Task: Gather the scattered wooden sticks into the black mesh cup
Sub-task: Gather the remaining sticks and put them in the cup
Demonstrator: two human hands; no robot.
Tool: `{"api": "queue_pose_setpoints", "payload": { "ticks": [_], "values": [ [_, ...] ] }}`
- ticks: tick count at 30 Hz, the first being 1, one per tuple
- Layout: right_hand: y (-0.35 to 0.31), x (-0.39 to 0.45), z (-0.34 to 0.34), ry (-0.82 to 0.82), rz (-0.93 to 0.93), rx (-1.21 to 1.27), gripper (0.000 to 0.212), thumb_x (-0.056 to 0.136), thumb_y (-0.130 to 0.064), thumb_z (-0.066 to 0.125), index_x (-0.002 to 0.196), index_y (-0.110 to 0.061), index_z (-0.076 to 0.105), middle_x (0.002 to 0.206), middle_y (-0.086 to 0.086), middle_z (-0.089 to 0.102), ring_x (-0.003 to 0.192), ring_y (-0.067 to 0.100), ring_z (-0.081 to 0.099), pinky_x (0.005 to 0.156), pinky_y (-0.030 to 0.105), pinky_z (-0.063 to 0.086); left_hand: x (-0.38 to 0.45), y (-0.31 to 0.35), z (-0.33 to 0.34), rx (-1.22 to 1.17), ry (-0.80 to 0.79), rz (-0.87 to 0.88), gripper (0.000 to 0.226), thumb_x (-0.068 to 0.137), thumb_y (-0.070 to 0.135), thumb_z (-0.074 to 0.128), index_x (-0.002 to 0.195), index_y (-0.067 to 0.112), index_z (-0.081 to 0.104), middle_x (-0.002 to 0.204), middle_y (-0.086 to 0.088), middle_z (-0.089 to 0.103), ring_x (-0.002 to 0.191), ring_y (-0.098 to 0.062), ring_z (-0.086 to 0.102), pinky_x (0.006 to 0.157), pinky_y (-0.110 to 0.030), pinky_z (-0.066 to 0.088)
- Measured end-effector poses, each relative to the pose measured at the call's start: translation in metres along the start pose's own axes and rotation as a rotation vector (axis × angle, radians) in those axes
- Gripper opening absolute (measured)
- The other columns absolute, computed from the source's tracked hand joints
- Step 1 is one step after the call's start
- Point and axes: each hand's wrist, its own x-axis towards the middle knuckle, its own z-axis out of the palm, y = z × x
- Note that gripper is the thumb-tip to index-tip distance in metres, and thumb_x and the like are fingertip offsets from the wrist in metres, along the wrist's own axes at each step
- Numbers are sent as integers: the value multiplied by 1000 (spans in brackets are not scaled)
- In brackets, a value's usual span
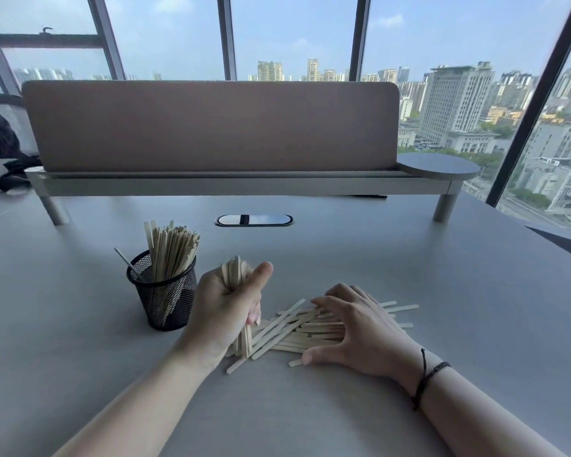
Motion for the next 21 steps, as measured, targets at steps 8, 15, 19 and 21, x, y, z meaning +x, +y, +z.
{"api": "queue_pose_setpoints", "payload": {
  "ticks": [8,15,19,21],
  "values": [
    [-12,4,4,-64,-143,-91,118,55,-99,51,154,-43,21,163,-21,20,152,4,11,125,40,5,-4,-3,3,53,-50,56,67,83,53,72,52,3,39,41,-6,40,33,-23,39,42,-33,40],
    [-16,12,12,-36,-121,-18,85,63,-94,51,127,-38,57,132,-22,52,128,2,42,112,25,29,-5,-1,5,10,35,-25,57,80,48,70,51,20,29,43,6,24,35,-12,19,42,-19,20],
    [-15,12,13,-23,-81,24,73,60,-88,61,113,-37,58,110,-18,50,112,5,44,99,24,37,4,8,-4,-60,169,-10,54,83,42,67,52,20,29,42,8,24,37,-10,14,42,-17,16],
    [-15,14,13,-25,-73,33,73,58,-88,61,110,-36,58,108,-17,49,110,6,44,99,25,37,8,10,-11,-21,232,36,53,88,37,63,52,21,29,42,8,24,37,-11,15,43,-17,17]
  ]
}}
